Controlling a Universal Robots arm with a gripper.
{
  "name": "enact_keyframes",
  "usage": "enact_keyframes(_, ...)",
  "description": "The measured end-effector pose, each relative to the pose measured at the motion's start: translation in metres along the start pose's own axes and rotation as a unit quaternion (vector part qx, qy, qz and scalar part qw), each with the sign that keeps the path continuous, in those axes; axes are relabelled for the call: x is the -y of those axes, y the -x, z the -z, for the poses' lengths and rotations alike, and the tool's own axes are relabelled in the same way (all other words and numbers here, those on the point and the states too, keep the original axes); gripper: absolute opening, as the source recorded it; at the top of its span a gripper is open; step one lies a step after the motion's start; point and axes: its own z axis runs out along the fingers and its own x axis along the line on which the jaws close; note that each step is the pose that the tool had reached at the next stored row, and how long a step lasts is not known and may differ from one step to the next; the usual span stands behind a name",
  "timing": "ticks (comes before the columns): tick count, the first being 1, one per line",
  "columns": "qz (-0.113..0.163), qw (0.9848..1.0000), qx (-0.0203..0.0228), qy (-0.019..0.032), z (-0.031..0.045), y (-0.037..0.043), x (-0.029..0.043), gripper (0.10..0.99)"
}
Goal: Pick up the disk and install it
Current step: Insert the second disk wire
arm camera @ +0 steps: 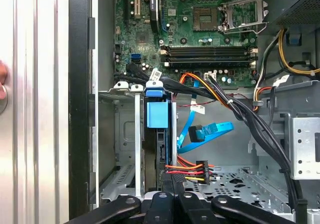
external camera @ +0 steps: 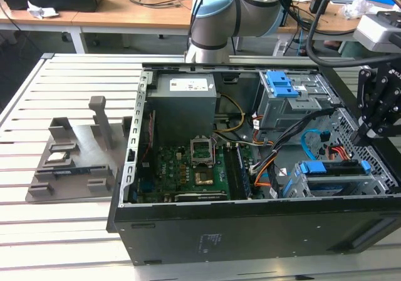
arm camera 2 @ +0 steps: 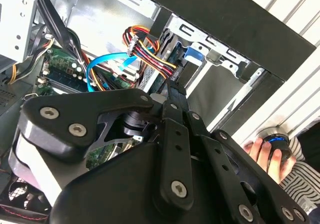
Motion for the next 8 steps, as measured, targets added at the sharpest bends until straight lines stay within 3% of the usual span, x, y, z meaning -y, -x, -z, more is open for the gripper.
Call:
enact_keyframes(4,0.000,1.0000,0.0000,0.0000,0.0002,0.0000,0.0000,0.169)
enact_keyframes(7,0.000,1.0000,0.0000,0.0000,0.0003,0.0000,0.0000,0.361)
enact_keyframes(8,0.000,1.0000,-0.0003,-0.0001,0.0007,0.0007,-0.0002,0.361)
